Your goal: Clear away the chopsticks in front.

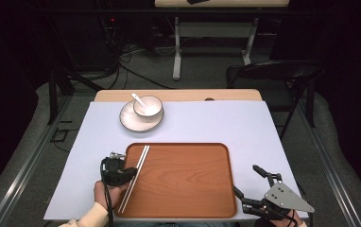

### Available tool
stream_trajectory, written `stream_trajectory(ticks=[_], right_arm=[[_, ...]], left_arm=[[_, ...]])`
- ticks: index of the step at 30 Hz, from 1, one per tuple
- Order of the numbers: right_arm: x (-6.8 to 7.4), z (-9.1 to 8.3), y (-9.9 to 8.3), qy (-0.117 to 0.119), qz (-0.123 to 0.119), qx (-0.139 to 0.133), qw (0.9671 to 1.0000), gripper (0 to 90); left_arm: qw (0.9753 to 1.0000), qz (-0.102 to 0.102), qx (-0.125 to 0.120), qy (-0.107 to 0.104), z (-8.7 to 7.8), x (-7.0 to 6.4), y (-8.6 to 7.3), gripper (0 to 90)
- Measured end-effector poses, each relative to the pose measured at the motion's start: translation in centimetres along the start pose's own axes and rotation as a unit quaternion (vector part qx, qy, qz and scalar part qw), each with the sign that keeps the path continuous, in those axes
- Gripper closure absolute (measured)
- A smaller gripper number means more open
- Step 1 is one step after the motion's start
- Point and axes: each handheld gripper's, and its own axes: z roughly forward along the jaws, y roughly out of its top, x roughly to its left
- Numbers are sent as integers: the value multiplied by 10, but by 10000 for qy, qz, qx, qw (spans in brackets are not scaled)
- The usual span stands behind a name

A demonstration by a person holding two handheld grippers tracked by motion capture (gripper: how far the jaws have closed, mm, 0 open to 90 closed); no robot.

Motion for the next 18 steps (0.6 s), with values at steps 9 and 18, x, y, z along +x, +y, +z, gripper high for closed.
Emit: stream_trajectory(ticks=[9,18], right_arm=[[0,0,0,7,-2,-3,10000,140],[0,0,0,-1,-9,8,10000,140]], left_arm=[[9996,138,-240,-93,-10,1,6,487],[9878,1246,-892,-279,-53,1,12,157]])
